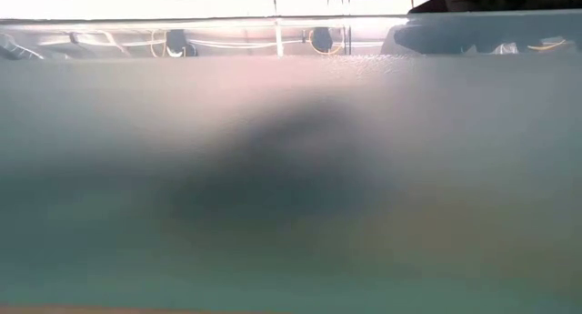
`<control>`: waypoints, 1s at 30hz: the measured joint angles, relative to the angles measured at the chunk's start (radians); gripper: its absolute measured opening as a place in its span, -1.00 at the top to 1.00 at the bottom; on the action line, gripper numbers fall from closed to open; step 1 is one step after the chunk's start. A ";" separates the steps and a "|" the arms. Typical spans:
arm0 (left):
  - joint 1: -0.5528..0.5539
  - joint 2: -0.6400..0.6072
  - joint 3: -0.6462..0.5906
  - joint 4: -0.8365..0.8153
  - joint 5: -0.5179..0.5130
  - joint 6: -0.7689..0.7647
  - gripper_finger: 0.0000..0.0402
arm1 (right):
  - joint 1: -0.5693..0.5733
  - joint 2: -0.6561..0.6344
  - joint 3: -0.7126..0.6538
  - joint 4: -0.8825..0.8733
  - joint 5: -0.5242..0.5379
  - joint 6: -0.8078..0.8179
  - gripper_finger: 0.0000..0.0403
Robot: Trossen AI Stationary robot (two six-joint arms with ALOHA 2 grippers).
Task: Pick and place rubber bands into bin
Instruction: Put the small blue rubberband into the green bin
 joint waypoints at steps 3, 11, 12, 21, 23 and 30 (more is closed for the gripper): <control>0.000 0.000 -0.001 -0.003 0.003 0.000 0.03 | 0.000 0.000 0.000 0.000 0.000 0.000 0.14; 0.000 0.000 -0.001 -0.012 0.008 -0.003 0.46 | 0.000 0.000 0.000 0.000 0.000 -0.001 0.13; 0.000 0.000 -0.001 -0.012 0.008 -0.003 0.51 | 0.000 0.000 0.000 0.000 0.000 -0.001 0.13; 0.000 0.000 -0.001 -0.013 0.009 0.003 0.94 | 0.000 0.000 0.000 0.000 -0.001 -0.001 0.14; 0.000 0.000 -0.001 -0.013 0.011 0.000 0.97 | 0.000 0.000 0.000 0.000 -0.001 -0.001 0.13; 0.000 0.005 0.028 -0.029 0.026 0.052 0.98 | 0.000 0.000 0.000 -0.001 -0.001 -0.001 0.15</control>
